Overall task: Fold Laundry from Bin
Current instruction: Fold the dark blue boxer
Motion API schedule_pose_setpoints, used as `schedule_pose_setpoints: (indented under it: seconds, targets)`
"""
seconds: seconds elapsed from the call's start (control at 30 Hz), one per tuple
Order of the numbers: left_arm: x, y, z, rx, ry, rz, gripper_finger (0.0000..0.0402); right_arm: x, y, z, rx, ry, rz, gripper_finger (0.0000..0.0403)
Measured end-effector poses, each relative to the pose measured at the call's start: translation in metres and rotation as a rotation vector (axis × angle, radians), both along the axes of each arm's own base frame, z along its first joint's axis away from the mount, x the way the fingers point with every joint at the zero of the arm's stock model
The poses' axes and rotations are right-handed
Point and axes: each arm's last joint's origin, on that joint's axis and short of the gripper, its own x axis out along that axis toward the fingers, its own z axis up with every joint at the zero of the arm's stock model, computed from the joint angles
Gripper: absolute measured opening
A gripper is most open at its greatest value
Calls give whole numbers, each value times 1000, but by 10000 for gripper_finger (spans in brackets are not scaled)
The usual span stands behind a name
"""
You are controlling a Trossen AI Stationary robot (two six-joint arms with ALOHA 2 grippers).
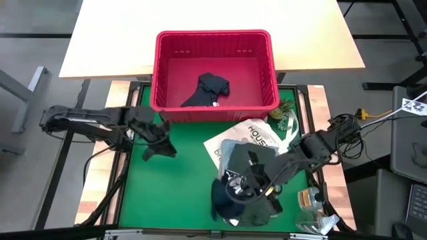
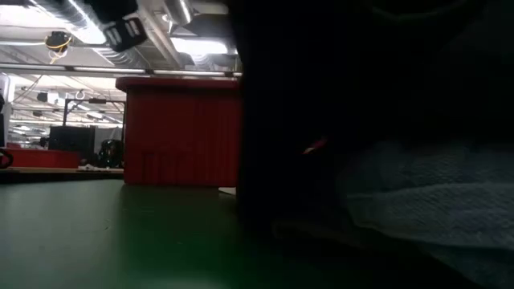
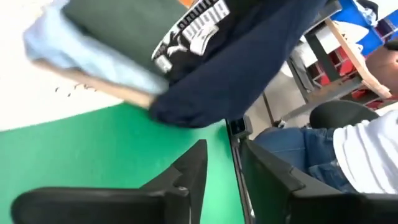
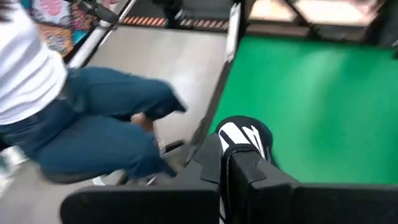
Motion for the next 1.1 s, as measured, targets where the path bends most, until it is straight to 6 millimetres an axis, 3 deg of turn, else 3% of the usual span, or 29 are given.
schedule_pose_setpoints:
  seconds: [0.13,0.4,0.47,0.77,0.9,1.1]
  targets:
    - [27,-9,-6,51,-137,7,103,0,14,-10,31,74,45,3]
    - [86,-31,12,240,-771,78,103,7,28,-23,20,114,81,3]
    - [98,-35,13,242,-856,80,103,9,28,-24,17,117,76,3]
    - [146,-58,-5,203,-811,-59,102,20,22,-23,19,54,37,3]
    - [147,-64,-4,152,-806,-156,102,28,17,-18,-1,-35,-43,3]
    - [130,-61,12,130,-772,-278,102,40,4,-11,5,-121,-144,3]
